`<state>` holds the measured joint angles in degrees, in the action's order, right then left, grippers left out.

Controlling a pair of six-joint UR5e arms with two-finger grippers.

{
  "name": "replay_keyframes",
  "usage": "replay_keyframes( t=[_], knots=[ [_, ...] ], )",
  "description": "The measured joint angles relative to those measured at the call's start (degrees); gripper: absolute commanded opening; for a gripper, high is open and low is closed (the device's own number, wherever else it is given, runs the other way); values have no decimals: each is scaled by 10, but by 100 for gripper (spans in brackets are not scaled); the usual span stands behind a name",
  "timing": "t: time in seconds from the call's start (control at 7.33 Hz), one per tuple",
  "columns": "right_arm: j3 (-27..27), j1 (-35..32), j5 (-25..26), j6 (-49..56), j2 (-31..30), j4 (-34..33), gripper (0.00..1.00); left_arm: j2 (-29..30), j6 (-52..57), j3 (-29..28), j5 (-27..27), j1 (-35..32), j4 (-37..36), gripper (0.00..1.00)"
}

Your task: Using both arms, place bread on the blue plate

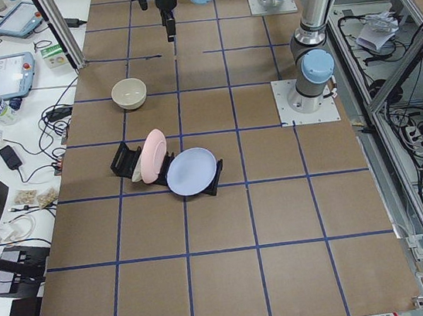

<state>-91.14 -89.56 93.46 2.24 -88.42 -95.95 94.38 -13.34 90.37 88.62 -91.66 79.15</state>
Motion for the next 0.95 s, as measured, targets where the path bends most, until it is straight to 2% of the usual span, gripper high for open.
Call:
replay_keyframes(
  t=[0.27,0.95],
  knots=[
    [0,0,0,0,0,-1,100,2,27,-11,-15,3,26,100],
    [-2,2,-1,1,1,-10,100,-4,62,-16,-8,6,41,100]
  ],
)
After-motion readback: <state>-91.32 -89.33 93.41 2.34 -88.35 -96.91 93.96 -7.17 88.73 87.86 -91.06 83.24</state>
